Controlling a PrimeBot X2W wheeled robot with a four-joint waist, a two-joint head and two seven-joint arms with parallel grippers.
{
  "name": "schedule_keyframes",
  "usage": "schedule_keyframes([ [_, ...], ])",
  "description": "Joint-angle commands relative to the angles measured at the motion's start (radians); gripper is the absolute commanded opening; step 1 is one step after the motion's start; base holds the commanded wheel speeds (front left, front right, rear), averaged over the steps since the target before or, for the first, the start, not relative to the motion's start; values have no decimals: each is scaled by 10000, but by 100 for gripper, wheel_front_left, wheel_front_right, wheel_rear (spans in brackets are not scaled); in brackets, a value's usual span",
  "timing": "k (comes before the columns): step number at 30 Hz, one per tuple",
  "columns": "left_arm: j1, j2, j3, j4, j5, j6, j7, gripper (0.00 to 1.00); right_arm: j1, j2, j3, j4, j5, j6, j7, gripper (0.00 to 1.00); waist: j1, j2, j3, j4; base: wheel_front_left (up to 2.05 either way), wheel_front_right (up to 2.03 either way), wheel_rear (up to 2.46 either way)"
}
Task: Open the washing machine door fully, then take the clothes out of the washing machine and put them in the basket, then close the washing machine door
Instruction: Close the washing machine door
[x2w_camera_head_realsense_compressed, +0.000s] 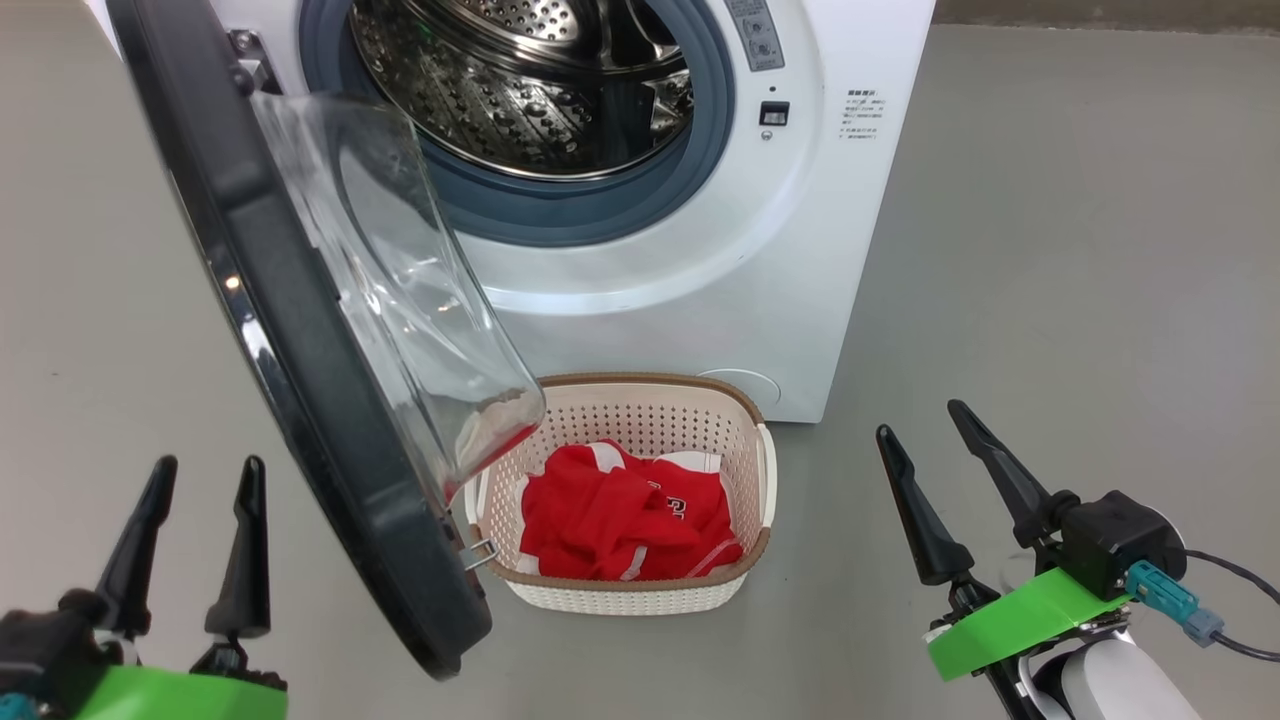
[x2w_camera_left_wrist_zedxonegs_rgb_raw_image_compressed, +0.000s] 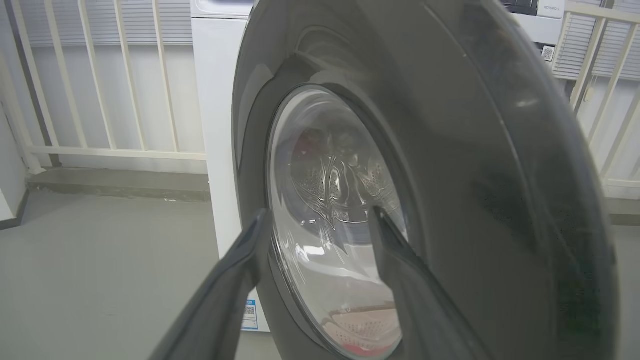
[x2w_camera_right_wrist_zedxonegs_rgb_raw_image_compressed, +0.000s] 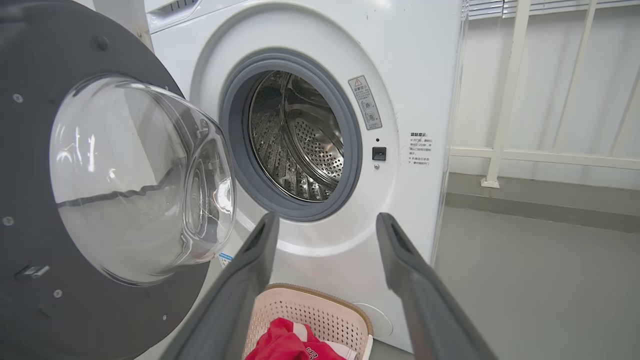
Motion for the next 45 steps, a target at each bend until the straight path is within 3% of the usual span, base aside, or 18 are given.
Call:
schedule_keyframes([
  [1,46,84,536,-285,255,5,-116,100,-56,17,187,-281,193,63,-65,100,0,0,15,0,0,0,0],
  [9,199,-622,1013,-297,851,-131,-118,100,-102,33,154,-301,200,63,-65,100,0,0,69,47,0,0,0],
  [17,159,-907,1031,-131,1205,-169,-119,100,-150,70,153,-312,203,63,-65,100,0,0,142,75,0,0,0],
  [42,116,-1008,882,39,1458,-176,-120,100,-209,26,106,-295,171,63,-65,100,0,0,168,155,0,0,0],
  [43,116,-1001,899,50,1534,-176,-120,95,-208,24,102,-294,169,63,-65,100,0,0,166,157,0,0,0],
  [45,100,-1036,931,47,1563,-176,-120,35,-203,24,96,-295,168,63,-65,100,0,0,157,160,0,0,0],
])
